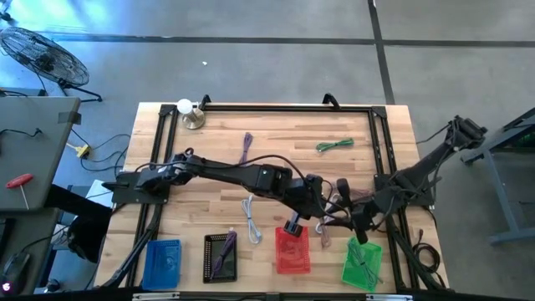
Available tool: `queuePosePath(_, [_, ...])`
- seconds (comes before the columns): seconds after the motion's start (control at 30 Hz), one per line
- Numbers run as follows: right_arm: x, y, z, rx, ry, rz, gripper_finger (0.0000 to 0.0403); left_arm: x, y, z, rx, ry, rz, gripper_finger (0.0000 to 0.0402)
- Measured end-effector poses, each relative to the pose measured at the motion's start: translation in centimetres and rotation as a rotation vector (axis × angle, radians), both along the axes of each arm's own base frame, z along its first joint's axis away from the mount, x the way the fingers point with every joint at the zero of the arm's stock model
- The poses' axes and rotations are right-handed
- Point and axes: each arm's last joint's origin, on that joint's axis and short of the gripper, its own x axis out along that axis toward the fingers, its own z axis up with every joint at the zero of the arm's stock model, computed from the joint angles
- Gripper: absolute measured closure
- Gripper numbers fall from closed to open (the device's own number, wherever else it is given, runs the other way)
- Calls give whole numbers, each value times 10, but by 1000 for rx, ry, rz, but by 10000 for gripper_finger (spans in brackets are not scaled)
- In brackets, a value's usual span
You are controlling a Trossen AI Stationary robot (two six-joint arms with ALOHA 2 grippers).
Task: Pick & Place USB Port
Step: Put the top pink charger cable into the red bin
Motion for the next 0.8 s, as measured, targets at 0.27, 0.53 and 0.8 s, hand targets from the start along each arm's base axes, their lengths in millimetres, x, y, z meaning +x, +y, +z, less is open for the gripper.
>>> queuePosePath(0.27, [16, 21, -13, -62, -42, 1, 279, -1, -1, -2, -2, 14, -9, 401])
queuePosePath(0.53, [24, 29, -20, -133, -82, -38, 279, 0, 0, -2, -7, 15, 6, 401])
queuePosePath(0.8, [25, 29, -21, -203, -104, -71, 279, 1, 0, -1, -17, 4, 22, 401])
